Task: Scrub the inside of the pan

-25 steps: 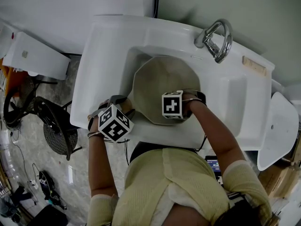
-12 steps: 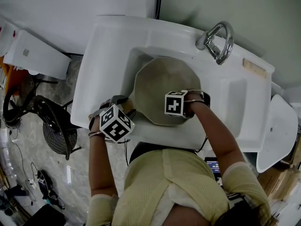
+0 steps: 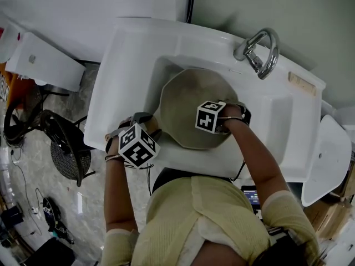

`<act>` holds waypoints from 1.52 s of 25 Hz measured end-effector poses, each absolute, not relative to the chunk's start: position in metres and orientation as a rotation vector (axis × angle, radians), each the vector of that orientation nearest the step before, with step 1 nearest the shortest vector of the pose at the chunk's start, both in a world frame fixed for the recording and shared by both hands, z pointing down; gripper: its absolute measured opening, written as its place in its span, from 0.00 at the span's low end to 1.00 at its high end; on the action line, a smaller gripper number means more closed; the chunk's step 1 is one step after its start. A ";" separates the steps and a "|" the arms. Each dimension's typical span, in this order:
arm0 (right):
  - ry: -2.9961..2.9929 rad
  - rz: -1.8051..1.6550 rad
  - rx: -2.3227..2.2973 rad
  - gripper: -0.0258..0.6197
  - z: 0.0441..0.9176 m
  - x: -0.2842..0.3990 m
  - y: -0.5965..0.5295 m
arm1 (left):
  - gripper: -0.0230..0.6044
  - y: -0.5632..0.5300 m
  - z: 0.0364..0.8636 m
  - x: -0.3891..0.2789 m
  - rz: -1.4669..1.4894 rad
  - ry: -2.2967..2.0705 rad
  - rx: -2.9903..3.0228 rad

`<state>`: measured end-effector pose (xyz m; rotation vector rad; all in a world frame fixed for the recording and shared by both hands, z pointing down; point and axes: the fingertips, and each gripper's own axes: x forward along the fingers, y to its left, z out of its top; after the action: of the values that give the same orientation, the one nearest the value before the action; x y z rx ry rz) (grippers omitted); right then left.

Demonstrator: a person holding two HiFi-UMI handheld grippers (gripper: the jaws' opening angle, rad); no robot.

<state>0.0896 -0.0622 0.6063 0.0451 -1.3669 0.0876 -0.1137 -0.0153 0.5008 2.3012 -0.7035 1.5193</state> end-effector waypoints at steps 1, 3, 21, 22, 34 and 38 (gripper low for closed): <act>-1.364 0.072 0.075 0.16 0.607 0.090 -0.068 | 0.45 -0.015 0.501 -0.114 1.519 -0.702 2.302; -1.355 0.041 0.123 0.16 0.608 0.091 -0.079 | 0.45 -0.016 0.501 -0.114 1.518 -0.699 2.304; -1.523 -0.142 0.390 0.16 0.615 0.049 -0.142 | 0.45 -0.016 0.501 -0.113 1.514 -0.709 2.311; -1.543 -0.146 0.403 0.16 0.614 0.045 -0.144 | 0.45 -0.016 0.501 -0.113 1.514 -0.709 2.311; -1.734 -0.119 0.480 0.16 0.609 0.009 -0.150 | 0.45 -0.016 0.502 -0.115 1.511 -0.710 2.311; -1.763 -0.104 0.496 0.16 0.609 0.006 -0.151 | 0.45 -0.015 0.502 -0.114 1.510 -0.711 2.310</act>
<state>0.0057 -0.1510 0.6087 0.4958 -1.7634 -0.1040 -0.1144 -0.0155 0.5020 2.3097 -0.7110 1.5102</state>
